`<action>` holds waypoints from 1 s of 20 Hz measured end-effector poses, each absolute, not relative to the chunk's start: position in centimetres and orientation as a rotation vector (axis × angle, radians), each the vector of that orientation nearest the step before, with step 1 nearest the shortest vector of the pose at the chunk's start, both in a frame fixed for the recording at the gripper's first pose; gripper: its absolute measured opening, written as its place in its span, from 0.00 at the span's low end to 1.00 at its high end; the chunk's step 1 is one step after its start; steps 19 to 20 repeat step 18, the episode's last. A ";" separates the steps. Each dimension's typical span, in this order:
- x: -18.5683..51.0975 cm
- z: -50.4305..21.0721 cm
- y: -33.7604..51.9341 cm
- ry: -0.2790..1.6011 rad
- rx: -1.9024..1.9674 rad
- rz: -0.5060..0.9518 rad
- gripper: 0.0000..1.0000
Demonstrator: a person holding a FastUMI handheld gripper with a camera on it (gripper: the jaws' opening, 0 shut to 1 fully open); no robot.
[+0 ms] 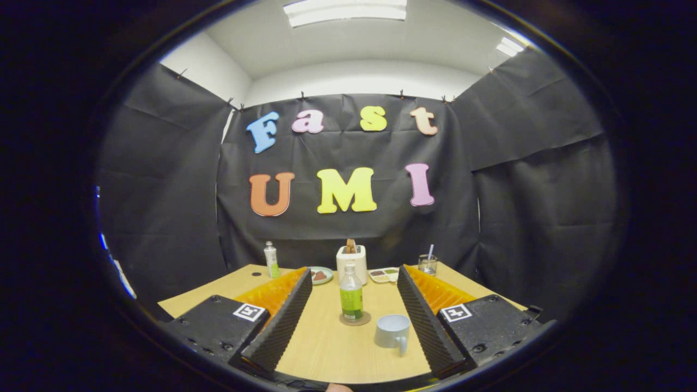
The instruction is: Take the bottle from table, then pour the juice into the cup, finally place the bottle on the coaster
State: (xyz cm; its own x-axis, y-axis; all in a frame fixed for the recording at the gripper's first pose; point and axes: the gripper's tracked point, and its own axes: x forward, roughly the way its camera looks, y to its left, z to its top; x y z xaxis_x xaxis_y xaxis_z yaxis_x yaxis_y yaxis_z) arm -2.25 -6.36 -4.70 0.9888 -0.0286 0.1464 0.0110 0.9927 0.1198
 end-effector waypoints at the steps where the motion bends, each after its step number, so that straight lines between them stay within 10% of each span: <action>1: -2.4 -4.5 -6.4 -0.157 0.116 -0.023 1.00; 20: -2.0 -6.9 -6.7 -0.145 0.093 -0.019 1.00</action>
